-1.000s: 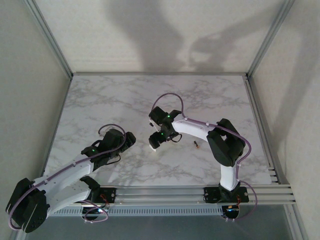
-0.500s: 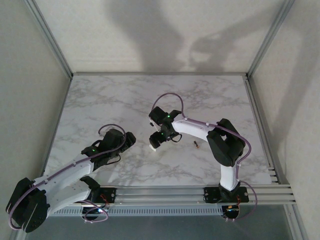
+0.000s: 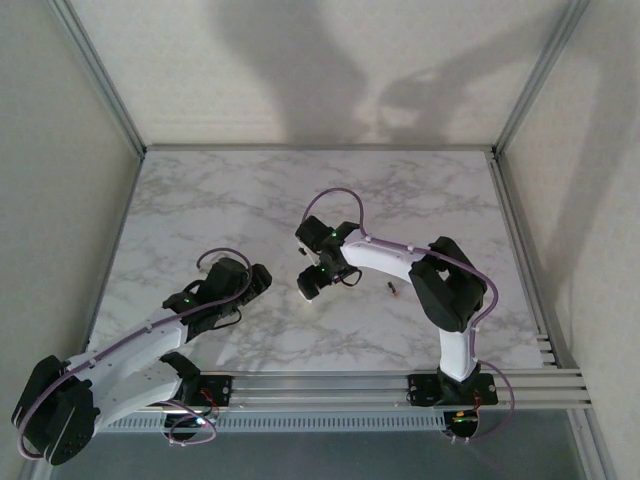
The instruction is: Load the batteries into the remote control
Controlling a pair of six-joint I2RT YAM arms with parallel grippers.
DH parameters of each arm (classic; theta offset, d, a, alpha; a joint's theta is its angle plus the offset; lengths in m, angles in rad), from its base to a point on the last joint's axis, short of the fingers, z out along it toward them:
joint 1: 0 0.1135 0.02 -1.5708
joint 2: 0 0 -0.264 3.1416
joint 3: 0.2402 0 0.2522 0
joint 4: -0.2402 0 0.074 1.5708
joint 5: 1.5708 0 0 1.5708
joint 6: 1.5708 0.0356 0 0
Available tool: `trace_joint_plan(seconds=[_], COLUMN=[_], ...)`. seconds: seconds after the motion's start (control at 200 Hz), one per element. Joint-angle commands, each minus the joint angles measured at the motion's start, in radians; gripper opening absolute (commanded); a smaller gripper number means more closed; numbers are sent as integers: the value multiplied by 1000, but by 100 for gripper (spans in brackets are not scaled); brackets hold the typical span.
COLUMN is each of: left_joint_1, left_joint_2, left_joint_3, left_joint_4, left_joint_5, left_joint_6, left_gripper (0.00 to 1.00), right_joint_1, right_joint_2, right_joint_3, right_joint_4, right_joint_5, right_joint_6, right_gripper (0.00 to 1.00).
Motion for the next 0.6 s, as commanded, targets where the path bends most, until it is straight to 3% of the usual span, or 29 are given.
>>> trace_joint_plan(seconds=[0.0,0.591], left_joint_1=[10,10], left_joint_2=[-4,-19], left_joint_3=[-2,-9], left_joint_4=[6,4], left_joint_5=[-4,-1], left_joint_6=[8,5], left_gripper=[99,99], right_joint_1=[20,-20], right_joint_2=[22,-12], right_joint_3=[-4,23], right_joint_4=[1,8], right_joint_5=[5,-109], right_joint_6=[11,66], right_gripper=[92,94])
